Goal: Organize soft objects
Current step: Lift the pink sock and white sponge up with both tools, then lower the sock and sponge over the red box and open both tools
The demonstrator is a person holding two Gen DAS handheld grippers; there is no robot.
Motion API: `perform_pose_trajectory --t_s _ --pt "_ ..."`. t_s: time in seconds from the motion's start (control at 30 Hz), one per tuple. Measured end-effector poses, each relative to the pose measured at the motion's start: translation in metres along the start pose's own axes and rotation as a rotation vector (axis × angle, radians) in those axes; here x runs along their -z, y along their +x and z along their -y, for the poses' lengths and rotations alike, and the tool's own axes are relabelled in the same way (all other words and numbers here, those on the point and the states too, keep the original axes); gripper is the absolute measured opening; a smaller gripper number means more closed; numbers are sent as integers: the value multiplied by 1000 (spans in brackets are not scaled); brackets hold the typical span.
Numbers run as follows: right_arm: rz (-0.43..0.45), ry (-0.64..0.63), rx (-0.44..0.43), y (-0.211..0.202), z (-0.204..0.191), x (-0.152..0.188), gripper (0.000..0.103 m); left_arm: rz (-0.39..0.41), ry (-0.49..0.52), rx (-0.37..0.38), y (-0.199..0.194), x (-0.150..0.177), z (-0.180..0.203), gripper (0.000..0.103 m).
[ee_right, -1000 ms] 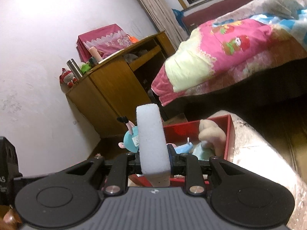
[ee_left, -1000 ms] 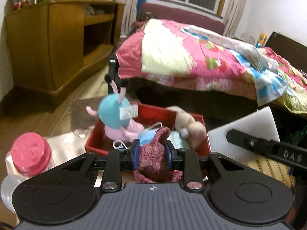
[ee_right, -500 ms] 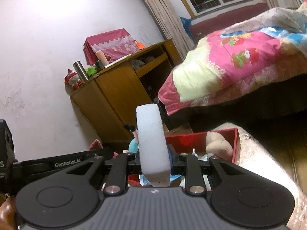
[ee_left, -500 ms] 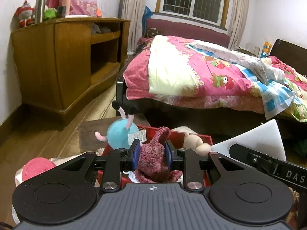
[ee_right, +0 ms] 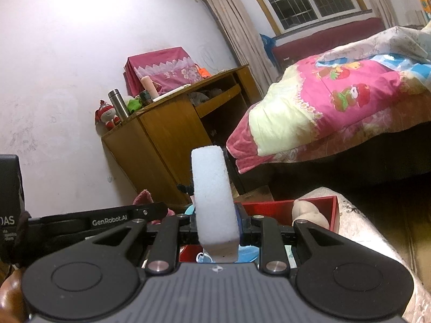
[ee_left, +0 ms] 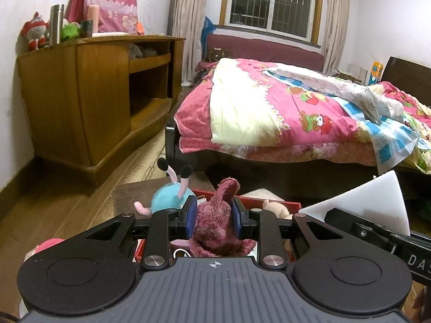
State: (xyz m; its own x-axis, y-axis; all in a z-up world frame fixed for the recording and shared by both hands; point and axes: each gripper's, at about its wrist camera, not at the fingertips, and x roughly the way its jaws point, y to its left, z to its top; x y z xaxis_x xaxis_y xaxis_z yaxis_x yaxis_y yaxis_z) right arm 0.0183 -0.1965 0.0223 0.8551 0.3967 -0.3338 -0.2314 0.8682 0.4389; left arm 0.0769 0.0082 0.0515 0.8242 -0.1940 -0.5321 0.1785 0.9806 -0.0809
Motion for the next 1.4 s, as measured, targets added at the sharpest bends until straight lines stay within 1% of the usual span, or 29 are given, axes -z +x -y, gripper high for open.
perform_pose_trajectory --t_s 0.57,0.87,1.03,1.4 --pt "23 -55 20 11 -3 -7 0 13 13 -19 15 -9 4 27" --pt "53 -119 47 20 -2 -16 0 20 0 -41 23 -16 -4 27" --pt "55 -117 57 26 5 -20 0 20 -9 -54 30 -20 -9 27" --pt "58 -122 79 39 16 -30 0 18 -2 -57 44 -26 -9 27"
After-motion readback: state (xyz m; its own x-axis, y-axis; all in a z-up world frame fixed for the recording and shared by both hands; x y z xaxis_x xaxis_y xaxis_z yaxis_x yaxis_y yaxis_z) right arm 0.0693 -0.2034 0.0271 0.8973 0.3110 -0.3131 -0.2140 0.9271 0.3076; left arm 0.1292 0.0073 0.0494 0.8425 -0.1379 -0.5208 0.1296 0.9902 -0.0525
